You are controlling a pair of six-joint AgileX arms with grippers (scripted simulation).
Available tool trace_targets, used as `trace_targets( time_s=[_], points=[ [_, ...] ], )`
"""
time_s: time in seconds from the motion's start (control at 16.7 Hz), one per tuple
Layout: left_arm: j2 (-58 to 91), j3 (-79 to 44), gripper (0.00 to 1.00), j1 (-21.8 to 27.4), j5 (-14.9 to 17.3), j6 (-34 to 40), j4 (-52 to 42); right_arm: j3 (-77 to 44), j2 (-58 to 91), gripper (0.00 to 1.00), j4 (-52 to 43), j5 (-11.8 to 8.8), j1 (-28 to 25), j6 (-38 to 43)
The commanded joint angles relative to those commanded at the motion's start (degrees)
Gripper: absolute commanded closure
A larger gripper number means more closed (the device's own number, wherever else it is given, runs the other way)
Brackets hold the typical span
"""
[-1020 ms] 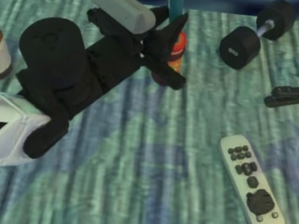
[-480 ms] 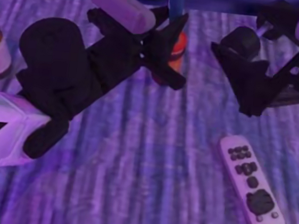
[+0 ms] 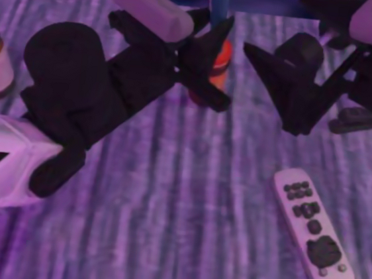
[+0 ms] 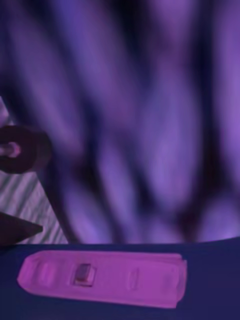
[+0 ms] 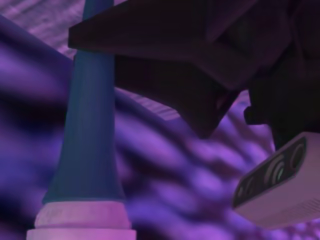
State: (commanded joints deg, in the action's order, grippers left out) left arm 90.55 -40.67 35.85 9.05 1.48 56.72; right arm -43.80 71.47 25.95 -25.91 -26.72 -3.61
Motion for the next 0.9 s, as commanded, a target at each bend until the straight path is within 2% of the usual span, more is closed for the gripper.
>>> trace_targets(
  time_s=[0.18, 0.6, 0.9],
  points=[
    [0.00, 0.00, 1.00, 0.00, 0.00, 0.00, 0.00, -3.78, 4.15, 0.00, 0.93, 1.40, -1.66, 0.05],
    [0.00, 0.00, 1.00, 0.00, 0.00, 0.00, 0.00, -17.01, 20.83, 0.00, 3.83, 7.08, -7.08, 0.23],
    [0.00, 0.00, 1.00, 0.00, 0.00, 0.00, 0.00, -17.58, 21.43, 0.00, 3.95, 7.36, -7.35, 0.24]
  ],
)
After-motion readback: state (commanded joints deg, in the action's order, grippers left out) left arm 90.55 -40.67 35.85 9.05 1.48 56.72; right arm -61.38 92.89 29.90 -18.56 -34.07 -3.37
